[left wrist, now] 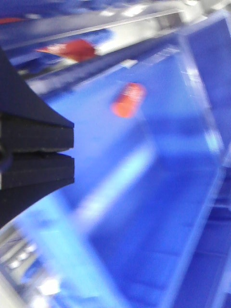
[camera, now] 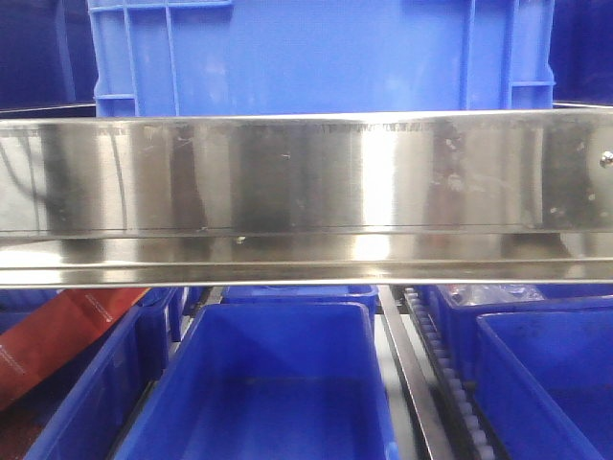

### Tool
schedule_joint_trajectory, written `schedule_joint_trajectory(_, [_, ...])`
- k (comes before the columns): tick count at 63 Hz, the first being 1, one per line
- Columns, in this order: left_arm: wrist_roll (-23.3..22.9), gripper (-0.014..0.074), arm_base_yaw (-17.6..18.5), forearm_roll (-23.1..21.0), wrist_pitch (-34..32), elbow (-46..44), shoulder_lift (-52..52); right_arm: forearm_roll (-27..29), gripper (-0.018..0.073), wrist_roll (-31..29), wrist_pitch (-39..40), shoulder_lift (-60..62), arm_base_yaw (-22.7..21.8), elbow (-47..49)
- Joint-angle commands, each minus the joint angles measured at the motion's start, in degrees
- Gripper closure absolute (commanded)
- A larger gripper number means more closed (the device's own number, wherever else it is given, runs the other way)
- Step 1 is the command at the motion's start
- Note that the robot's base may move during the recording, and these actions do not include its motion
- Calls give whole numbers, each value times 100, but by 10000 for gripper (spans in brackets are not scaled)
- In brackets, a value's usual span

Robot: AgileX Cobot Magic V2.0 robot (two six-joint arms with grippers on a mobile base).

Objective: Place cylindrical capacitor in blue bin on shelf
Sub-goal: 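Lower the maroon capacitor into a blue bin and open the right gripper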

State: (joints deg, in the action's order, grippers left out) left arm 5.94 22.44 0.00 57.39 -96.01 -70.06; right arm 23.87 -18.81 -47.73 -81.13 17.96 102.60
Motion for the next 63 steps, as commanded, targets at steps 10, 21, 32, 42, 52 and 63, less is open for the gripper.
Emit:
schedule_joint_trajectory(10, [-256, 707, -2, -40, -1087, 1783, 1430, 52, 713, -206, 250, -873, 388, 357])
schedule_joint_trajectory(21, [-499, 707, -2, -40, -1357, 2471, 2208, 52, 713, -216, 296, -1574, 393, 358])
schedule_joint_trajectory(32, [-503, 707, -2, -52, -1351, 2586, 2484, 52, 713, -216, 240, -2058, 393, 358])
schedule_joint_trajectory(42, [-503, 707, -2, -116, -1341, 2586, 2488, 52, 594, -216, 113, -2231, 393, 358])
schedule_joint_trajectory(52, [-503, 707, -2, -126, -1341, 2586, 2488, 52, 188, -216, 29, -2232, 393, 367])
schedule_joint_trajectory(63, [-503, 707, -2, -126, -1341, 2586, 2488, 52, 31, -216, 25, -1986, 393, 367])
